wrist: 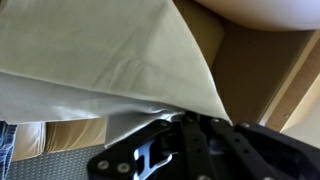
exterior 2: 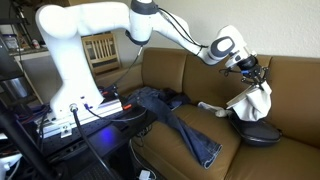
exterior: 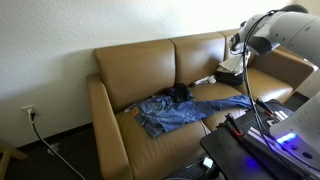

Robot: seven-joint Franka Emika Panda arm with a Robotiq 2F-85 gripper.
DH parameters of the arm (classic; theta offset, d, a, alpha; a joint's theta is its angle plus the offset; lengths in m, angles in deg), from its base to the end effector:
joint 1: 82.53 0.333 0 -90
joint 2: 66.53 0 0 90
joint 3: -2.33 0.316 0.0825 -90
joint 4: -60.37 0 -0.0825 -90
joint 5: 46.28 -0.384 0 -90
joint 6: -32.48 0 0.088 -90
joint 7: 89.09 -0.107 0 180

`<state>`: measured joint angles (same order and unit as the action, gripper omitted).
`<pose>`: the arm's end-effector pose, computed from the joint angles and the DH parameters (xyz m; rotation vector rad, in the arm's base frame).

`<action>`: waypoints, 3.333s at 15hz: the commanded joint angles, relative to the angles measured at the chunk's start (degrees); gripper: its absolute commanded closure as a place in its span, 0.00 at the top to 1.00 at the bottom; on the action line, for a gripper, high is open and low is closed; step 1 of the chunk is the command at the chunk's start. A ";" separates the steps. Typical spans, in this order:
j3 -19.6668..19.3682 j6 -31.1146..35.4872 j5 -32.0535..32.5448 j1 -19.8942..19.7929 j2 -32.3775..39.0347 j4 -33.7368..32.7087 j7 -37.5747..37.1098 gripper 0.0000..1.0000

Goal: Unfold the white towel

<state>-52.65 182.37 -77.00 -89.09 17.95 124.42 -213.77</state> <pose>0.6071 -0.4937 0.1143 0.4731 -2.7968 1.0254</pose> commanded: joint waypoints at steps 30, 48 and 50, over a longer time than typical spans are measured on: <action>-13.17 6.81 1.43 21.42 -18.08 32.17 -20.08 0.01; 10.41 0.34 21.57 -1.40 -38.28 22.57 -8.24 0.05; 7.41 3.35 19.45 5.65 -40.69 30.88 -6.11 0.01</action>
<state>-44.87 182.91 -58.57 -87.86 -19.41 147.94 -220.76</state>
